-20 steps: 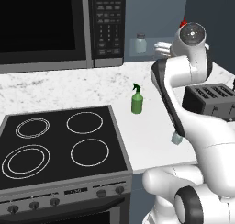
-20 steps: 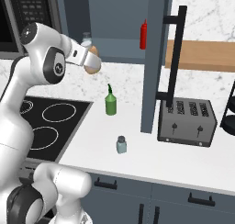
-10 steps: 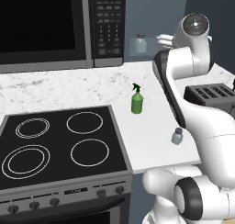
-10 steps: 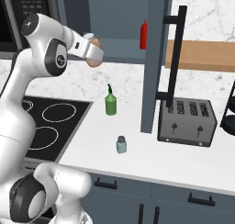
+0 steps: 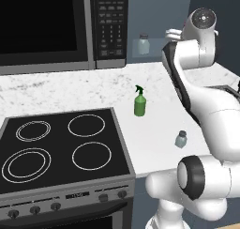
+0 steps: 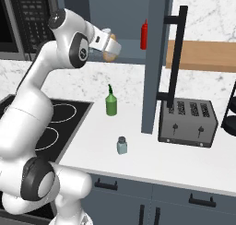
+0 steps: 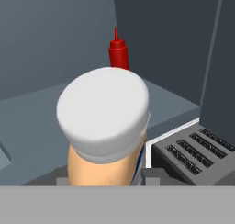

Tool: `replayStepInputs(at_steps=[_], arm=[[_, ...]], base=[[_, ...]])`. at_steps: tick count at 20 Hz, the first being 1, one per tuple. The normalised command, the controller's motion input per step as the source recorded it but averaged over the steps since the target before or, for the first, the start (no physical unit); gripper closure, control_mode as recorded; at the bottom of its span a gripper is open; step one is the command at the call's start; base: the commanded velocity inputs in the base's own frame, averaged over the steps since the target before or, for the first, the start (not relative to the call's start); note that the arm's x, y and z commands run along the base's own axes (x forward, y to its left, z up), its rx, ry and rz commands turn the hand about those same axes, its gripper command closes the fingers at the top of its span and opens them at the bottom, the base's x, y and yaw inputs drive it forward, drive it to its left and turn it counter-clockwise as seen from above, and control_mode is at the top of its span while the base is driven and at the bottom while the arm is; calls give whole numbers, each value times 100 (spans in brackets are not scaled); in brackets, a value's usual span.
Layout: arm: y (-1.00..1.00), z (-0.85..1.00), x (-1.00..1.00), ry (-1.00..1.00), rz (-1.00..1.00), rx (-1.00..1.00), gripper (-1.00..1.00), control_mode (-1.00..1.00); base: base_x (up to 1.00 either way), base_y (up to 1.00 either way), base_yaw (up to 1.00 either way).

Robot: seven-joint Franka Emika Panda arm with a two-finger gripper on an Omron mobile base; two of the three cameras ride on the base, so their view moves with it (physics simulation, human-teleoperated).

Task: Put the shaker and condiment bottle from the counter next to their counterparts in the cabinet.

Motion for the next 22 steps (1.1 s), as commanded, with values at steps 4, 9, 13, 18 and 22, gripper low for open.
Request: replayStepInputs(at_steps=[4,9,13,18,22], arm=[[-31,0,46,0,0,0,100,-100],[-28,0,42,1,0,1,100,-100],[-21,0,39,0,0,0,100,-100],[-9,0,26,3,0,0,100,-100],[-8,-1,34,4,0,0,100,-100]], base=[[0,0,0],[0,0,0],[0,0,0],[0,0,0],[0,0,0]])
